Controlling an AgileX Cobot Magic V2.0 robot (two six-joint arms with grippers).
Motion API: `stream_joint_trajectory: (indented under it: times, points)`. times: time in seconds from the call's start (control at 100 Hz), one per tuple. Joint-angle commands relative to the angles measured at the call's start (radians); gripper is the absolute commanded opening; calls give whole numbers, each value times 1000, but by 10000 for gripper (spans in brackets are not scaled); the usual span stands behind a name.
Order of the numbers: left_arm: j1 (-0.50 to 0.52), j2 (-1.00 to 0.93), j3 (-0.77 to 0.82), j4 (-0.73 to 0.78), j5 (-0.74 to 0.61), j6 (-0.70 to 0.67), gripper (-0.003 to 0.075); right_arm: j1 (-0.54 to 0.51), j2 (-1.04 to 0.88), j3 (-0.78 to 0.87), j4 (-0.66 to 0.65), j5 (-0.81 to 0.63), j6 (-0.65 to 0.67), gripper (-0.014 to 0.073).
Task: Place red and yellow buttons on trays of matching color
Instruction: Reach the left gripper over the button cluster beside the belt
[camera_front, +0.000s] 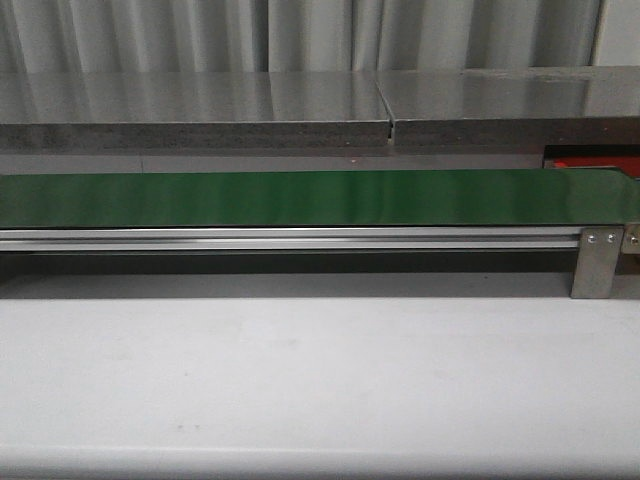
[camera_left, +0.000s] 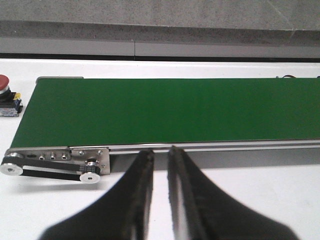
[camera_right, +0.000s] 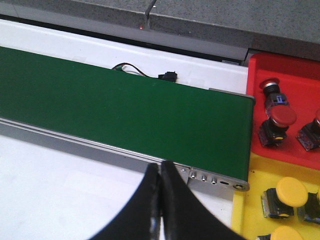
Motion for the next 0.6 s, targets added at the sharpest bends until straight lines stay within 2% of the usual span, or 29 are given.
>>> stream_joint_trajectory:
  times: [0.0, 0.09, 0.14, 0.18, 0.28, 0.36, 0.47, 0.59]
  points:
    - [-7, -2, -20, -29, -44, 2, 332, -1, -7, -25, 13, -51, -10, -118]
    - [-7, -2, -16, -29, -48, 2, 573, -1, -7, -25, 13, -51, -10, -118]
    - [-7, -2, -13, -31, -58, 2, 654, -1, -7, -25, 13, -51, -10, -118]
    - [-7, -2, -13, -31, -63, 2, 686, -1, -7, -25, 13, -51, -10, -118]
    - [-7, -2, -13, -33, -89, -6, 662, -1, -7, -25, 13, -51, -10, -118]
    - [12, 13, -25, -31, -132, -95, 636, -1, -7, -25, 13, -51, -10, -118]
    - [90, 93, -104, -26, -122, -135, 625, -1, -7, -25, 13, -51, -10, -118]
    - [209, 247, -254, -29, -39, -137, 618, -1, -7, -25, 13, -51, -10, -118]
